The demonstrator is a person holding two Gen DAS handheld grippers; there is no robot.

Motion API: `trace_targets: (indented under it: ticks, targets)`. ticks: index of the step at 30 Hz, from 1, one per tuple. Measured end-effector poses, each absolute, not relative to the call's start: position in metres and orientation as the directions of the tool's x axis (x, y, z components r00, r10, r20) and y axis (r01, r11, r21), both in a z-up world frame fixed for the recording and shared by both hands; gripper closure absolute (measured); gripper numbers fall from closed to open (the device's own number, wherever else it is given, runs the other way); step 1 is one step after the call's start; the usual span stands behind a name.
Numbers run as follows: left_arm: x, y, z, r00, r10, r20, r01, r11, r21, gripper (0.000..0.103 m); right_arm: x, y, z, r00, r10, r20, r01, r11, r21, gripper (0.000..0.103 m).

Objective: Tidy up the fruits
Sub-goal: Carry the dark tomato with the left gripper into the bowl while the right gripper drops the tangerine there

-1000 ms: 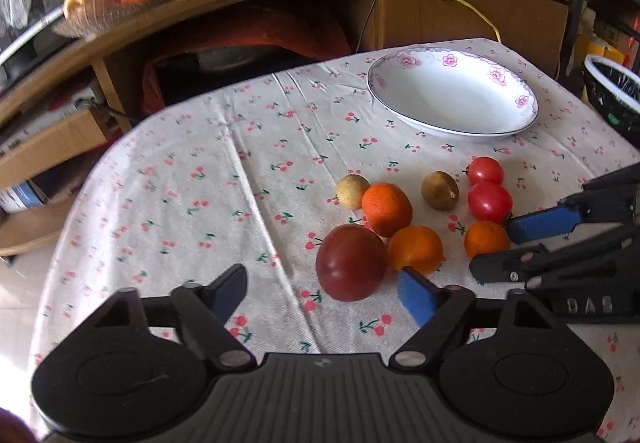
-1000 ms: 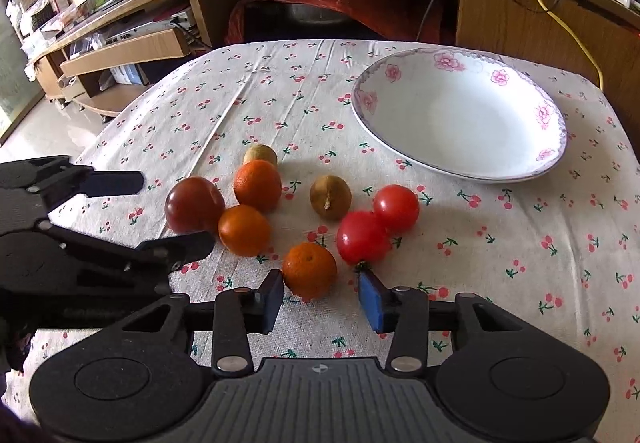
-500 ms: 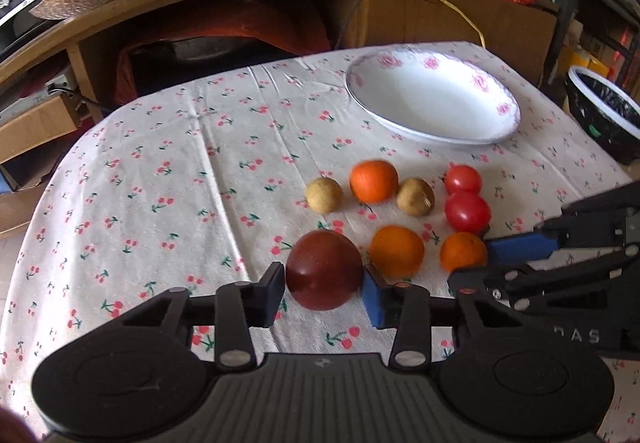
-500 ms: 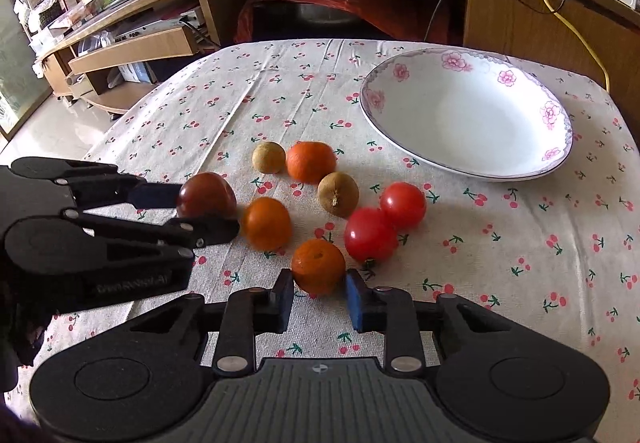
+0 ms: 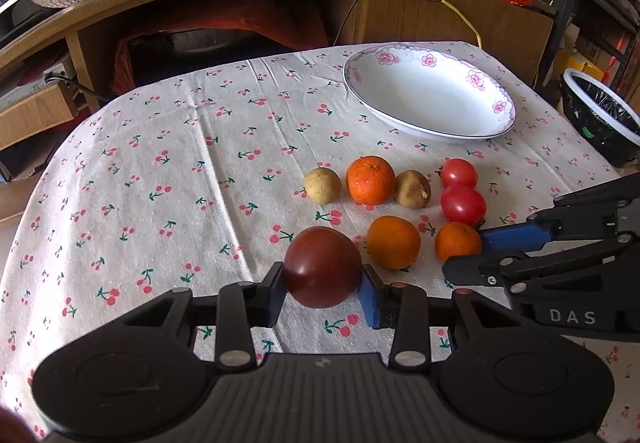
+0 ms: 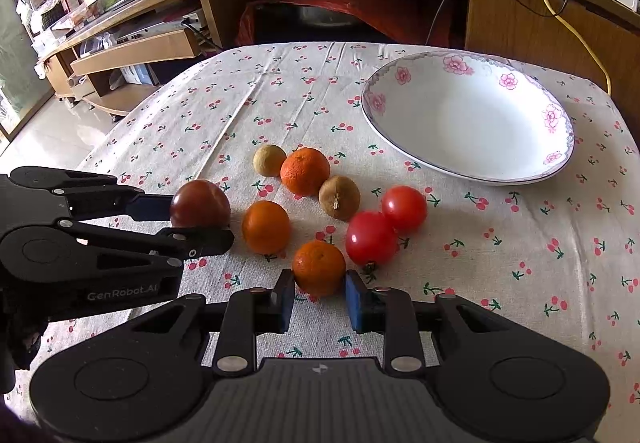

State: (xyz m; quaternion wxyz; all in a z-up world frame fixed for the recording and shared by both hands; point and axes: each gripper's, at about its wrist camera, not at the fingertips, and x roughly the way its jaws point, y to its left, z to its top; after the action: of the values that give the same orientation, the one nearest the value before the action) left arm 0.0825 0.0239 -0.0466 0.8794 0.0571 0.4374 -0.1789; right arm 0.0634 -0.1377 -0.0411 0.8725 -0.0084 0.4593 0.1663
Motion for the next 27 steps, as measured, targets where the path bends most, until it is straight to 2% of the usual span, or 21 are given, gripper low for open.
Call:
trace_targets:
  ticks: [14, 27]
  targets:
    - [0.067, 0.016, -0.037, 0.531, -0.313, -0.787, 0.415, 0.906, -0.081, 0.057, 0.057, -0.141, -0.038, 0.517, 0.298, -0.803, -0.3, 0.941, 0.156, 0.082]
    - [0.062, 0.003, -0.025, 0.551, -0.298, -0.78, 0.424, 0.905, -0.046, 0.057, 0.045, -0.151, -0.027, 0.521, 0.312, -0.795, -0.282, 0.941, 0.185, 0.082]
